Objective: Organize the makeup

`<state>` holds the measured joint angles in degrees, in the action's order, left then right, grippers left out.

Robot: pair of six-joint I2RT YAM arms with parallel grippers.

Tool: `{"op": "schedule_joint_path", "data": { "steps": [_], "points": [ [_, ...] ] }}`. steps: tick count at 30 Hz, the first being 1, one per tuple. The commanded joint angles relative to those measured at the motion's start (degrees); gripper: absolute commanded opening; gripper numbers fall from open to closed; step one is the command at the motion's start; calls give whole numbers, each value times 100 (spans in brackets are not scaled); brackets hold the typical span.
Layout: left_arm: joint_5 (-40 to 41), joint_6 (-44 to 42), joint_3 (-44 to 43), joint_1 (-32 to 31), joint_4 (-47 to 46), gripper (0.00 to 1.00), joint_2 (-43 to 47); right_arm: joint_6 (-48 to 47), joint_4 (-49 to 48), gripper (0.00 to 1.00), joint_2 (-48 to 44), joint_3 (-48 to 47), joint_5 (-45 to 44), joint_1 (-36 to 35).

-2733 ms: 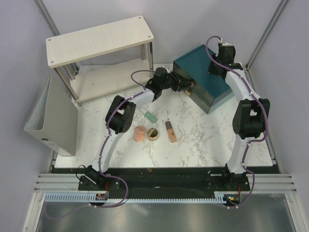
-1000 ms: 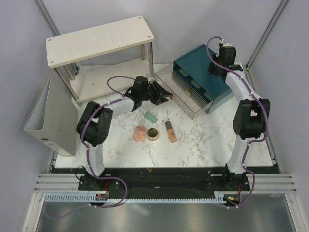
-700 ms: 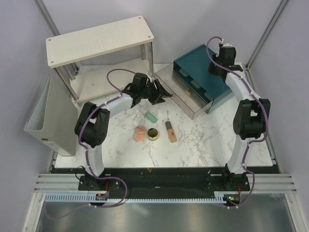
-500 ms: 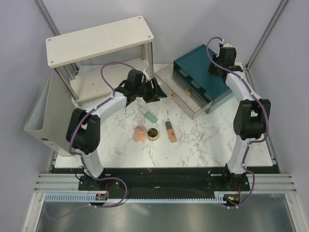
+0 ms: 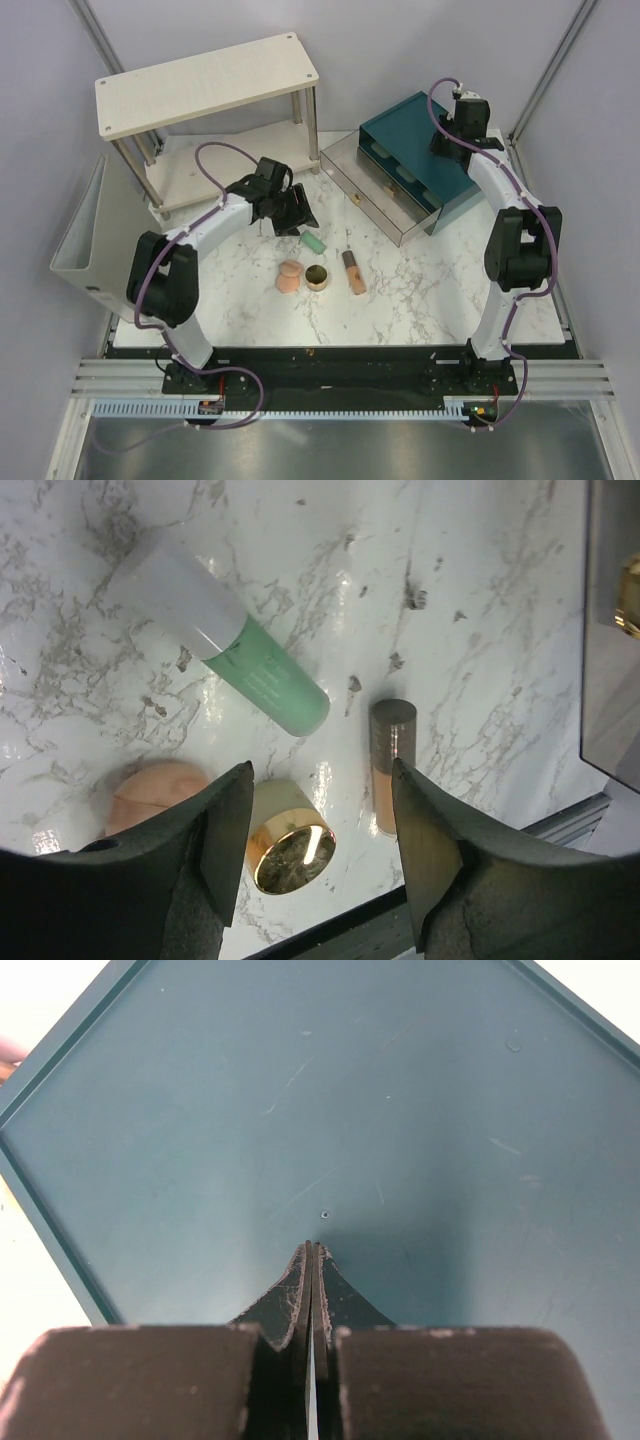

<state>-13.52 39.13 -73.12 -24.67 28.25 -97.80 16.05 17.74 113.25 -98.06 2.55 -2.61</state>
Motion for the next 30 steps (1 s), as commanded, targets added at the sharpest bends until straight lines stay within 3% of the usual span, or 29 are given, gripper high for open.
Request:
{"op": "schedule_joint_path", "data": {
  "steps": [1,8,22,25,26,28,29,30],
  "points": [
    [139,568,-614,6,830,65,-546,-85,1030,0,180,305,273,-46],
    [253,753,-1300,6,1253,66,-1329,-94,1013,0,171,358,360,-46],
    [437,710,-1731,-12,1605,63,-2445,-85,925,0,232,393,492,-46],
    [447,622,-1880,-12,1613,52,-2603,-85,916,0,250,393,501,-47],
    [420,596,-1925,-12,1622,38,-2647,-85,924,0,259,393,510,-46],
    [315,473,-2012,-12,1622,19,-2718,-85,925,0,268,376,510,-46],
    [280,455,-2022,-12,1622,5,-2753,-76,925,0,276,367,527,-55],
    [245,429,-2022,-12,1622,2,-2762,-93,925,0,268,358,519,-47]
  ]
}}
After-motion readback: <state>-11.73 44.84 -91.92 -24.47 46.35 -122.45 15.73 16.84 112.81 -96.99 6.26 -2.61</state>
